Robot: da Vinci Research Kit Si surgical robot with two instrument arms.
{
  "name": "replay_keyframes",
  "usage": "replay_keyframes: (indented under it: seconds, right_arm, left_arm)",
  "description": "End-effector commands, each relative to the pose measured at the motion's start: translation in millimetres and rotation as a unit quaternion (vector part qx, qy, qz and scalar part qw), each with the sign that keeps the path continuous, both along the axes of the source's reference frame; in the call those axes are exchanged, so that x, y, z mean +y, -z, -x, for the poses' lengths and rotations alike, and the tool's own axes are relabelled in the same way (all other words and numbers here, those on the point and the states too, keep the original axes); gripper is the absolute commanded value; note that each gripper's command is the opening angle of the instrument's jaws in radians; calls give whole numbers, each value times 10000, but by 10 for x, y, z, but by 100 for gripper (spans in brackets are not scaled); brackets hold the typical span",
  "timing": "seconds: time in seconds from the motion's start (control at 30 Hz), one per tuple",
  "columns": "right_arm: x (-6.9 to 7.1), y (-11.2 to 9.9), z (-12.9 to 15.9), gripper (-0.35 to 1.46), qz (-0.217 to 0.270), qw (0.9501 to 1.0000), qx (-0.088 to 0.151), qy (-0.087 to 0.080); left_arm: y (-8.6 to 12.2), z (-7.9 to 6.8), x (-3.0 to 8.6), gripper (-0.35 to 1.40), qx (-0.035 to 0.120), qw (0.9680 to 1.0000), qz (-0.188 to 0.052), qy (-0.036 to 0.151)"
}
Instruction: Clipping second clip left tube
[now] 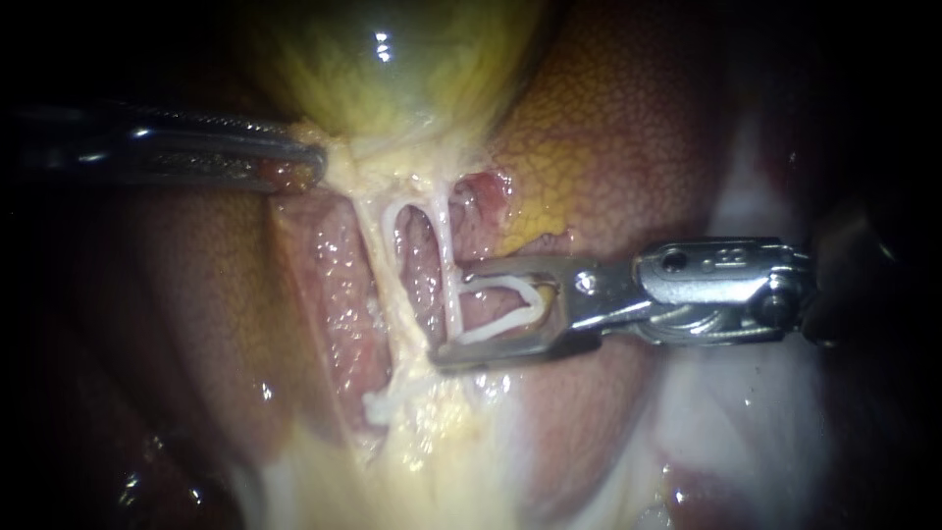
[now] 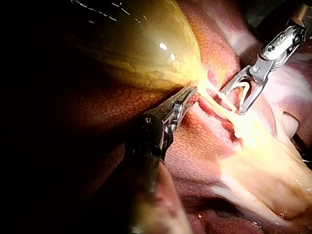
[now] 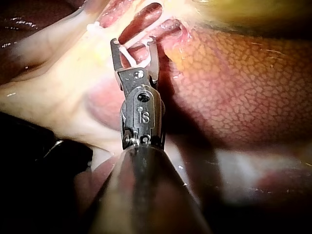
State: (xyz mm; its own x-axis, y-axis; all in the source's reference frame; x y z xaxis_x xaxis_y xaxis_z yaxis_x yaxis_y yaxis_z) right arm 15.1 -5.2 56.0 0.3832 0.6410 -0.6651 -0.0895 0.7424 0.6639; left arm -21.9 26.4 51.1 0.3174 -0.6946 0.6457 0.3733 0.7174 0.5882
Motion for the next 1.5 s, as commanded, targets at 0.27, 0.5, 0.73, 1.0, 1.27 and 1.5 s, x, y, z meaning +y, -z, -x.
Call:
replay_keyframes:
  seconds: [0.27,0.5,0.73,1.0,1.27,1.5]
  right_arm:
    - [2,7,14,48,6,9995,193,268]
    - [7,23,18,49,-25,9972,640,395]
    - [7,39,6,48,-57,9932,1041,523]
    - [7,29,-11,47,-11,9919,1119,606]
    - [3,-3,-17,48,-122,9929,1048,559]
    - [3,-27,-23,48,-174,9931,1020,555]
  left_arm:
    - [0,-1,0,-35,-2,10000,0,-2]
    - [0,-1,0,-35,-2,10000,0,-3]
    - [0,-1,0,-35,-3,10000,0,-3]
    - [0,-1,0,-35,-2,10000,0,-3]
    - [0,0,0,-35,-1,10000,1,-1]
    - [0,0,0,-35,-2,10000,1,-1]
